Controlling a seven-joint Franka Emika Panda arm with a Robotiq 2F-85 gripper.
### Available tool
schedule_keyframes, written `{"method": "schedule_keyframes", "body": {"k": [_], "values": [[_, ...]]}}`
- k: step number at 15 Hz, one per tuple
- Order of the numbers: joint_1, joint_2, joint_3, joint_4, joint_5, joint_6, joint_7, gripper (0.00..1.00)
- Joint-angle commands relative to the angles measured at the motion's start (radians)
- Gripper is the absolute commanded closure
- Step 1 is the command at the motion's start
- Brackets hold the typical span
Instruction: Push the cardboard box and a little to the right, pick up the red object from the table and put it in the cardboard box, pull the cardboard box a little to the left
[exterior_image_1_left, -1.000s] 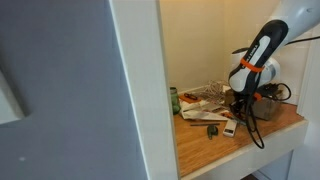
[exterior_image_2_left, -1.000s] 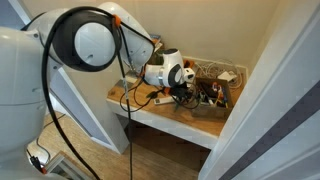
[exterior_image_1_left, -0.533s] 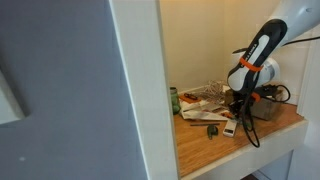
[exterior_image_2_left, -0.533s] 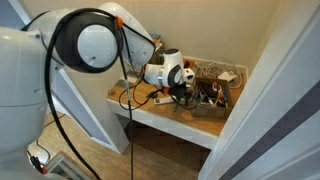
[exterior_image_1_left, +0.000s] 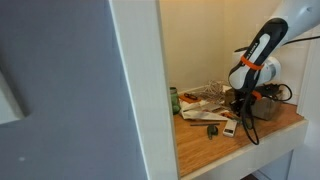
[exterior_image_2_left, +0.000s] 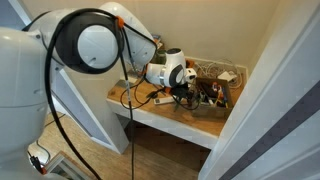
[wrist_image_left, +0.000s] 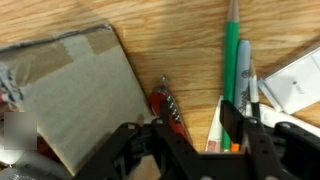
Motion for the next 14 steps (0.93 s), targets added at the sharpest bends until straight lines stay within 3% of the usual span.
{"method": "schedule_keyframes", "body": {"k": [1, 3, 4, 7, 11, 14], "values": [[0.001, 0.027, -0.014, 0.033, -0.012, 0.013, -0.021, 0.37], [0.016, 0.042, -0.034, 0.039, -0.038, 0.023, -0.022, 0.31], [0.023, 0.05, -0.043, 0.041, -0.052, 0.03, -0.024, 0.37], [0.045, 0.074, -0.067, 0.047, -0.095, 0.052, -0.026, 0.41], [0.074, 0.087, -0.099, 0.047, -0.133, 0.082, -0.023, 0.41], [0.055, 0.076, -0.066, 0.036, -0.11, 0.055, -0.053, 0.4]]}}
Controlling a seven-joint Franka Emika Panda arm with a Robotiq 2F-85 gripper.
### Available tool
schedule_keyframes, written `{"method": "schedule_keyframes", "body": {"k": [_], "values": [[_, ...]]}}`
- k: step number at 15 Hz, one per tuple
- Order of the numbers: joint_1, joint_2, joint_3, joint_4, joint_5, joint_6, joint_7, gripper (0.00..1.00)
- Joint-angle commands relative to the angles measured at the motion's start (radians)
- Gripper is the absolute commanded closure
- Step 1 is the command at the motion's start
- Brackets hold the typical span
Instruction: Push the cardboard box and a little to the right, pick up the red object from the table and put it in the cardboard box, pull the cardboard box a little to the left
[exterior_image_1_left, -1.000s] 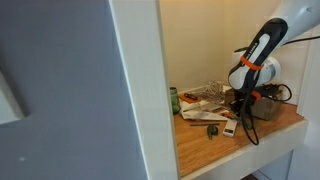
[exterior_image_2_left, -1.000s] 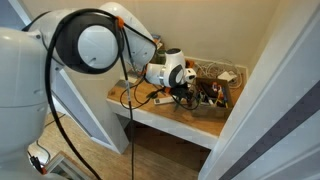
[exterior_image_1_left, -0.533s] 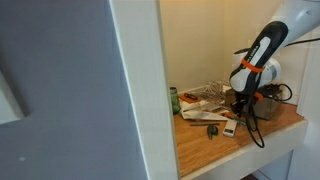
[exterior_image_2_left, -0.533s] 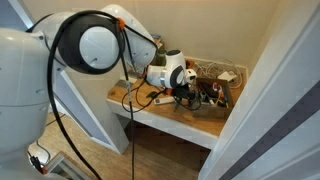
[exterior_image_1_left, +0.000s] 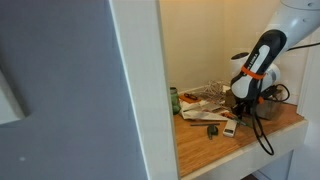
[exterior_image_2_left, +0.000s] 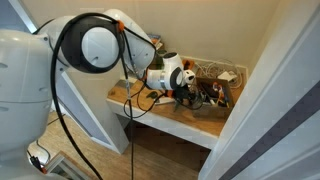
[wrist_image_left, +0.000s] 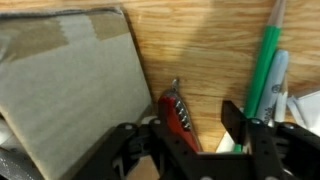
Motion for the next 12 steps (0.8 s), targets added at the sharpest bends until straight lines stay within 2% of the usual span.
{"method": "schedule_keyframes", "body": {"k": [1, 2, 7, 9, 12], "values": [[-0.015, 0.019, 0.019, 0.02, -0.002, -0.008, -0.039, 0.41], [-0.037, 0.006, 0.051, 0.011, 0.017, -0.025, -0.071, 0.42], [-0.087, -0.015, 0.115, 0.013, 0.051, -0.078, -0.14, 0.47], [-0.101, -0.022, 0.13, 0.017, 0.062, -0.098, -0.15, 0.48], [-0.095, -0.036, 0.117, 0.014, 0.059, -0.086, -0.126, 0.49]]}}
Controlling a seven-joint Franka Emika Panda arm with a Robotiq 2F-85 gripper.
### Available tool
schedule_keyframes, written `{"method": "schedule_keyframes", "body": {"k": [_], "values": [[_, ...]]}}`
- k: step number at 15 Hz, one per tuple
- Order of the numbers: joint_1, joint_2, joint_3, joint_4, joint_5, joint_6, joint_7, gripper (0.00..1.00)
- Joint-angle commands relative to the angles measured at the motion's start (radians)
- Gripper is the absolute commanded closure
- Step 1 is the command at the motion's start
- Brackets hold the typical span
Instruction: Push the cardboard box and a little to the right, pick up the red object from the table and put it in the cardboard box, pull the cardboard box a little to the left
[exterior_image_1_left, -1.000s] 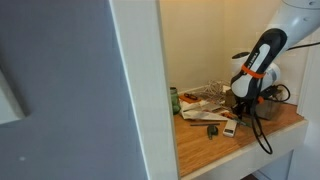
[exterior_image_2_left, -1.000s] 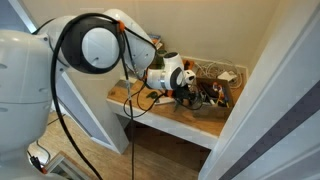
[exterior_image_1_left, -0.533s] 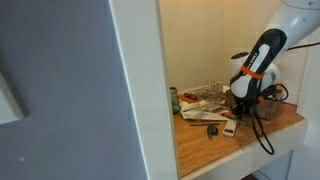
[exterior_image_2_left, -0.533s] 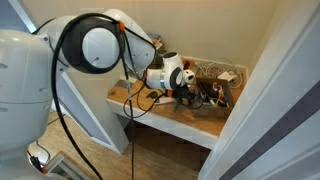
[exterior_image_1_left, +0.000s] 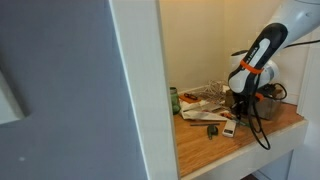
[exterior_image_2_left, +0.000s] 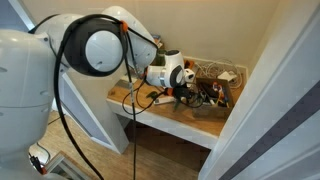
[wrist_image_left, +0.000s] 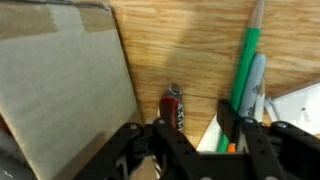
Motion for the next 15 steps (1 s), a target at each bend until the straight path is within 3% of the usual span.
{"method": "schedule_keyframes", "body": {"k": [1, 9, 15], "values": [[-0.01, -0.017, 0.008, -0.001, 0.027, -0.008, -0.005, 0.48], [-0.011, -0.011, -0.014, 0.015, 0.024, 0.016, 0.015, 0.43], [-0.005, 0.022, -0.018, 0.029, 0.014, 0.041, 0.015, 0.47]]}}
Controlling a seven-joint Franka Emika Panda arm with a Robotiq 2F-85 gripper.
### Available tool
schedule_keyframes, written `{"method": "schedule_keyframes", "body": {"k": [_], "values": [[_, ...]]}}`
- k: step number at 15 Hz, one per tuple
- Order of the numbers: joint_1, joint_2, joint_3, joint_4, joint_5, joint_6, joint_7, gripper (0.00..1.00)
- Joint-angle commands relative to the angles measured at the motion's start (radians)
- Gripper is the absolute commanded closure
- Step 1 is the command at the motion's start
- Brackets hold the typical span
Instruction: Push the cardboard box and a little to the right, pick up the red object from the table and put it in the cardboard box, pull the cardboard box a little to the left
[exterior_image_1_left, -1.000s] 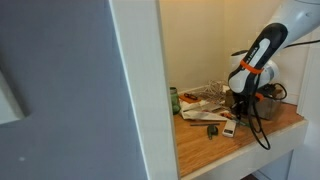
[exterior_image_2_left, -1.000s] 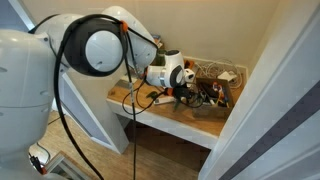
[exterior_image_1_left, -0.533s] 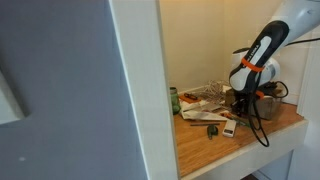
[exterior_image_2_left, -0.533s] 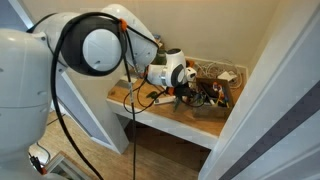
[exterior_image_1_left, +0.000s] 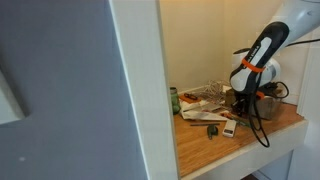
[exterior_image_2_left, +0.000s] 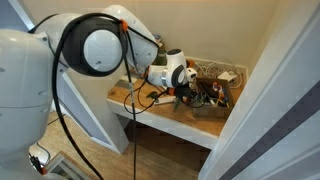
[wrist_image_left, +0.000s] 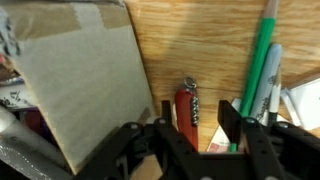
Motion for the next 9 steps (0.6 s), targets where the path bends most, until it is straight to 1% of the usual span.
{"method": "schedule_keyframes", "body": {"k": [1, 3, 5, 6, 7, 8, 9], "values": [[0.005, 0.034, -0.013, 0.027, 0.001, 0.035, 0.008, 0.49], [0.008, 0.046, -0.02, 0.031, -0.003, 0.054, 0.01, 0.51], [0.013, 0.057, -0.027, 0.034, -0.006, 0.07, 0.012, 0.56], [0.015, 0.063, -0.03, 0.035, -0.007, 0.076, 0.014, 0.62], [0.017, 0.065, -0.031, 0.036, -0.006, 0.078, 0.013, 0.73], [0.021, 0.063, -0.034, 0.034, -0.008, 0.08, 0.014, 0.9], [0.021, 0.059, -0.032, 0.031, -0.006, 0.078, 0.013, 0.97]]}}
